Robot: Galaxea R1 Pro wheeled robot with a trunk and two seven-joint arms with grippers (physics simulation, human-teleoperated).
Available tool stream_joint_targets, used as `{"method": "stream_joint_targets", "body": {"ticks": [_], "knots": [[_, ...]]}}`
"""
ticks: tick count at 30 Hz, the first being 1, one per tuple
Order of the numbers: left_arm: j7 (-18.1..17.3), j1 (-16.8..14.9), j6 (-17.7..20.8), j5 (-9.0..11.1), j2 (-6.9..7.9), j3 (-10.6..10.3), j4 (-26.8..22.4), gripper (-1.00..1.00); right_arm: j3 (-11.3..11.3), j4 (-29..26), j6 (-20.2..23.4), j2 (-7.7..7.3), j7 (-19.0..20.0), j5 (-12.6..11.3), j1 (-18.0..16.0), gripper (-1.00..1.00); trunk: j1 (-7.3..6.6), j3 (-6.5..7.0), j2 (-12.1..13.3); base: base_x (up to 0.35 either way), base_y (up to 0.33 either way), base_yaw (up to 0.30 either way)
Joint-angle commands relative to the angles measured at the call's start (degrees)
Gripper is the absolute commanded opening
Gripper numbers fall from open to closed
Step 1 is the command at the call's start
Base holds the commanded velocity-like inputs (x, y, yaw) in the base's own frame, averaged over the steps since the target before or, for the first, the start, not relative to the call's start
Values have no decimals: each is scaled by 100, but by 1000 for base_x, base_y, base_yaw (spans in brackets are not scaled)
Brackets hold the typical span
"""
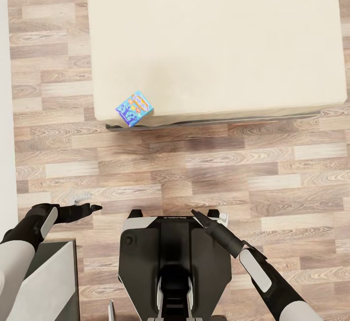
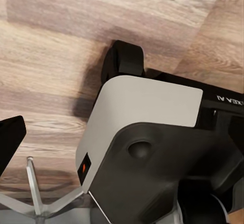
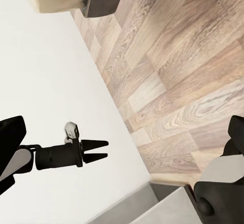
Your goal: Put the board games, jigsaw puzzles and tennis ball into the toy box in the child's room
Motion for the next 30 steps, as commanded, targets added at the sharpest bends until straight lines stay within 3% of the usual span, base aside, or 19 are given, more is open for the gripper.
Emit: {"method": "stream_joint_targets", "body": {"ticks": [1,12,30], "knots": [[-1,-1,46,33,-5,17,-8,100,15,-1,50,-4,8,-61,-2,100,4,-3,-9,0,0,0],[-1,-1,48,35,-3,17,-16,100,15,1,48,-1,0,-60,-2,100,4,55,-9,0,4,0],[-1,-1,51,43,-8,20,-16,100,8,34,40,42,-191,-75,-2,100,4,219,-9,0,118,0]]}}
